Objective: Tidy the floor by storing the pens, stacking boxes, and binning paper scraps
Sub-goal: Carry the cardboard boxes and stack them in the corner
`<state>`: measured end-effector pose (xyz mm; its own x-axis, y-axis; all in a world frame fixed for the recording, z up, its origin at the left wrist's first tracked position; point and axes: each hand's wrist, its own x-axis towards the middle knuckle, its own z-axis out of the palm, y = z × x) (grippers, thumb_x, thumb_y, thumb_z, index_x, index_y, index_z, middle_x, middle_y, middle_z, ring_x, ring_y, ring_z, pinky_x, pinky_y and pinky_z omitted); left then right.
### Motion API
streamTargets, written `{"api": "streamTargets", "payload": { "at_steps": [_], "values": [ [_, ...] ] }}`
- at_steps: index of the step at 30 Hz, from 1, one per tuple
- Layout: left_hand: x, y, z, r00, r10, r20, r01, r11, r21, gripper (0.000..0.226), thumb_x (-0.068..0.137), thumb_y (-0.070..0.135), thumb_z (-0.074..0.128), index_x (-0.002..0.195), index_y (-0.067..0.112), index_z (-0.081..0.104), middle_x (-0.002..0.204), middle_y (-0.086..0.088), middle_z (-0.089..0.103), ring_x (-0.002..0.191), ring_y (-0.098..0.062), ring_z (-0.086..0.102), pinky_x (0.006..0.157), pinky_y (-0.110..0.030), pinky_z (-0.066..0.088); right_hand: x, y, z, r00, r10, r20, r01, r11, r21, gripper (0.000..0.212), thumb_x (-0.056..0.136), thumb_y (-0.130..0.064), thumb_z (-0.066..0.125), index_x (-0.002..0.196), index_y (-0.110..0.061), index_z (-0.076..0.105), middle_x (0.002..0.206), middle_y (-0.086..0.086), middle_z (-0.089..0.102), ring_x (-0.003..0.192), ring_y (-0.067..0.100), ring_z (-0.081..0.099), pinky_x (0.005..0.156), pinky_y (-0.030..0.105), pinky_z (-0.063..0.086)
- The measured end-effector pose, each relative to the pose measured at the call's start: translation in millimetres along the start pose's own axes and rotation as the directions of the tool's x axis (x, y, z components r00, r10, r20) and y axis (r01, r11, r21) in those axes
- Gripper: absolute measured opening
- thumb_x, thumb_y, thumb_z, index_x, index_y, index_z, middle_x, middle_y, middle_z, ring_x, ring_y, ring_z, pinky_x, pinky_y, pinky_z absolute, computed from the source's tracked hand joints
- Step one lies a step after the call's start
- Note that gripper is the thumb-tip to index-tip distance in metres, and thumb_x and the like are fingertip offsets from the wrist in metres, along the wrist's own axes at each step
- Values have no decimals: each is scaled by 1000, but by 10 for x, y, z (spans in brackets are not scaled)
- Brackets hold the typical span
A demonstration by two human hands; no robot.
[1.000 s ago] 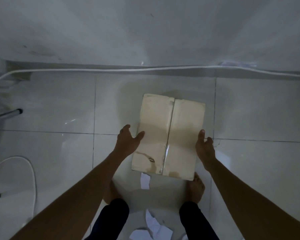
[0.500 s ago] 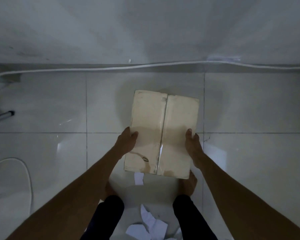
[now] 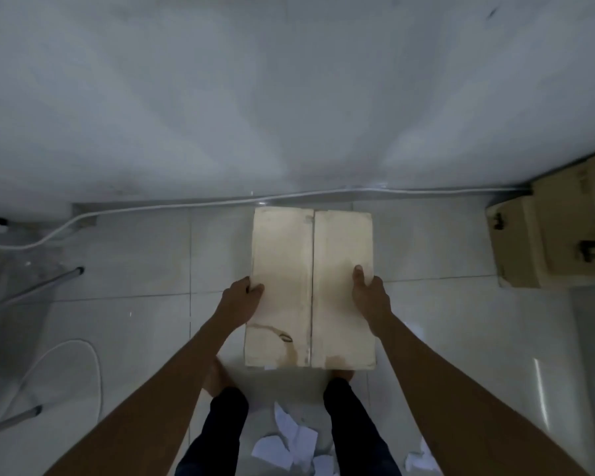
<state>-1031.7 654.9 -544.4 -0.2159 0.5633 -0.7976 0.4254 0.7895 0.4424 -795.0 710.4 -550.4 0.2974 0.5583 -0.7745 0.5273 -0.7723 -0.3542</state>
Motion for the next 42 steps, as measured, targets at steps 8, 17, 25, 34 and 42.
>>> {"api": "streamTargets", "payload": {
  "at_steps": [8, 17, 25, 34, 42],
  "values": [
    [-1179, 559, -554, 998, 52, -43, -56, 995, -81, 38, 96, 30, 50, 126, 7, 57, 116, -17, 63, 102, -34, 62, 85, -43, 56, -1078, -481, -847, 997, -74, -32, 71, 994, -85, 78, 94, -63, 32, 140, 0, 38, 139, 24, 47, 126, 38, 48, 102, 40, 40],
    [-2114, 1101, -1042, 971, 201, -125, -208, 977, -38, 30, 96, 36, 50, 105, 12, 65, 103, -13, 69, 85, -23, 65, 77, -36, 58, -2021, -1001, -1570, 978, -173, -112, 157, 978, -141, 76, 94, -62, 32, 134, 2, 43, 137, 25, 48, 126, 37, 48, 101, 37, 38],
    [-2473, 1531, -1182, 919, 312, -241, -371, 891, -261, 53, 93, 41, 54, 140, 17, 43, 137, -15, 51, 122, -30, 50, 104, -41, 42, -2325, -1248, -1924, 947, -243, -208, 208, 962, -177, 79, 92, -65, 32, 128, 3, 51, 131, 24, 54, 121, 37, 52, 99, 38, 40],
    [-2545, 1686, -1236, 956, 200, -216, -270, 889, -371, 61, 90, 52, 52, 142, 22, 39, 140, -14, 46, 127, -34, 45, 110, -47, 35, -2449, -1224, -1980, 906, -279, -318, 228, 955, -188, 74, 90, -66, 38, 123, -3, 56, 122, 19, 60, 112, 35, 58, 93, 40, 47],
    [-2567, 1844, -1185, 934, 333, -127, -355, 833, -426, 59, 92, 44, 53, 141, 16, 34, 133, -9, 49, 106, -22, 53, 90, -37, 48, -2486, -1169, -2060, 912, -236, -335, 219, 972, -88, 73, 90, -65, 41, 122, -1, 56, 118, 20, 62, 106, 34, 60, 89, 39, 50]
  ]
}}
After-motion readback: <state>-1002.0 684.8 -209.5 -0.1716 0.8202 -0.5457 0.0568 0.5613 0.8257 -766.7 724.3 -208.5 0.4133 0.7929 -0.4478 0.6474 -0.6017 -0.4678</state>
